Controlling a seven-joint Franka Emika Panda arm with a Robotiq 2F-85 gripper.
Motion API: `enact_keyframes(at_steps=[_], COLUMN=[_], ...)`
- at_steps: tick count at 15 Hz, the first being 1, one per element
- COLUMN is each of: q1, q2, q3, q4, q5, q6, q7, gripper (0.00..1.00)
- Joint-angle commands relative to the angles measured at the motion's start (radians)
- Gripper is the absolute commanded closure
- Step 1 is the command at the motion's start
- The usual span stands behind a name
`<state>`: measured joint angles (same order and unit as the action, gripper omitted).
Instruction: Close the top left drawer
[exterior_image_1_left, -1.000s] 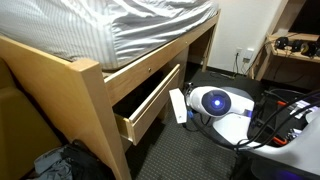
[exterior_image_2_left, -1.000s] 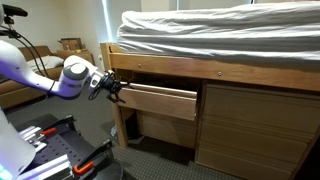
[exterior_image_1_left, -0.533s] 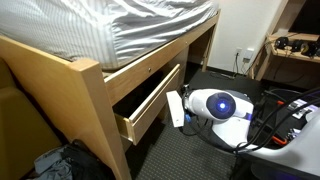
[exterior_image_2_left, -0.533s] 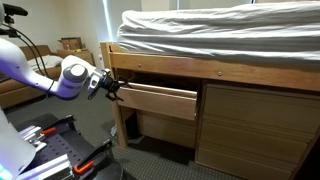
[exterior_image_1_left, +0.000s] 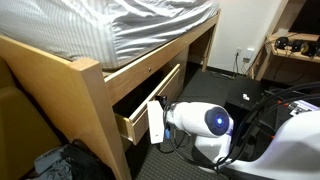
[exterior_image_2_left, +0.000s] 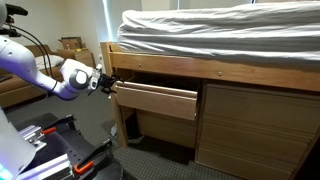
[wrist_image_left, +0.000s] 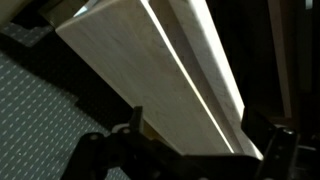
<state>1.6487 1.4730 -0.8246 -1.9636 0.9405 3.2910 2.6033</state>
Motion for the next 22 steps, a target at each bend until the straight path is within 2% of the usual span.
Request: enact_keyframes(at_steps=[1, 4, 6, 7, 8, 9, 11, 13, 14, 15, 17, 19, 20, 22], q1=[-0.006, -0.011, -0.12, -0.116, -0.066, -0.083, -0.055, -0.053, 0.021, 0.024, 0.042, 0.025, 0.027, 0.026], q2=[0.0, 0.0, -0.079, -0.032, 0.061, 0.004, 0.012, 0.011, 0.013, 0.014, 0.012, 0.005, 0.004, 0.005], q3=[0.002, 0.003, 0.113, 0.116, 0.072, 0.092, 0.064, 0.048, -0.023, -0.036, -0.074, -0.054, -0.068, -0.068], q4=[0.011, 0.015, 0.078, 0.103, 0.126, 0.062, 0.0, -0.033, -0.059, -0.057, -0.07, -0.085, -0.059, -0.064], q5=[0.0, 0.0, -0.015, 0.009, 0.108, 0.098, 0.126, 0.213, 0.28, 0.361, 0.474, 0.558, 0.499, 0.505], q6=[0.004, 0.007, 0.1, 0.115, 0.064, 0.119, 0.173, 0.249, 0.188, 0.192, 0.182, 0.172, 0.167, 0.167], q7=[0.0, 0.0, -0.046, -0.001, 0.0, -0.001, -0.002, -0.057, -0.079, -0.14, -0.182, -0.174, -0.168, -0.17], gripper=[0.0, 0.0, 0.0, 0.0, 0.0, 0.0, 0.0, 0.0, 0.0, 0.0, 0.0, 0.0, 0.0, 0.0])
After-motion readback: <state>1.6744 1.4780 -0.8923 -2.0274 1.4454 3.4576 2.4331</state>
